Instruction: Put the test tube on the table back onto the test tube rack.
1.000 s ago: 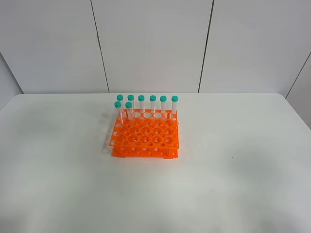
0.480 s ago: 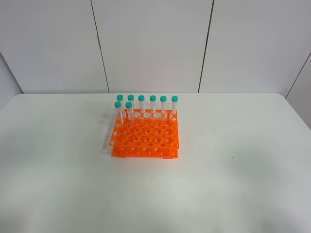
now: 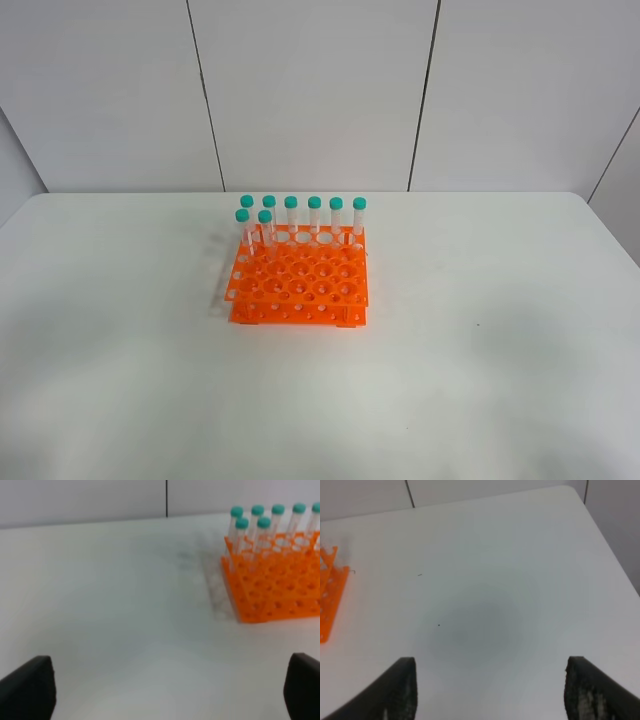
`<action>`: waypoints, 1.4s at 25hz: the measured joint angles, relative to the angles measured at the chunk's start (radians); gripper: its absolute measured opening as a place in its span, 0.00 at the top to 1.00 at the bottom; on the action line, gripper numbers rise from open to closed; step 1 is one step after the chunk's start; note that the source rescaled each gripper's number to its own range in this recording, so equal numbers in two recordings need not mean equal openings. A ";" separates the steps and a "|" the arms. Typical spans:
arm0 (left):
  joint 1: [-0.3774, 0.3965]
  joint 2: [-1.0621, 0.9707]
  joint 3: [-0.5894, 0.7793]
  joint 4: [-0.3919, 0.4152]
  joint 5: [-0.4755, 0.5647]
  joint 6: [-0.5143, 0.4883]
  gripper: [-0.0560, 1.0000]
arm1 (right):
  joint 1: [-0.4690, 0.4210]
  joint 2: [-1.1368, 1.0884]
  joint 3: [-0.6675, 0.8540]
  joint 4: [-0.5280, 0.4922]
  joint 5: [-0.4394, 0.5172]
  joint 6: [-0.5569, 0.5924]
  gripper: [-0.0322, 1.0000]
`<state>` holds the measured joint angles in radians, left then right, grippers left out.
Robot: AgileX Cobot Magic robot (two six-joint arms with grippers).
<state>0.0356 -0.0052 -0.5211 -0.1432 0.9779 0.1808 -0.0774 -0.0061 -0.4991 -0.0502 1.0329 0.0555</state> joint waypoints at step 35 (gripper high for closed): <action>0.000 -0.002 0.009 0.009 0.119 -0.033 0.00 | 0.000 0.000 0.000 0.000 0.000 0.000 0.20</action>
<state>0.0356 -0.0068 -0.5122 -0.1344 1.0971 0.1483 -0.0774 -0.0061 -0.4991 -0.0502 1.0329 0.0555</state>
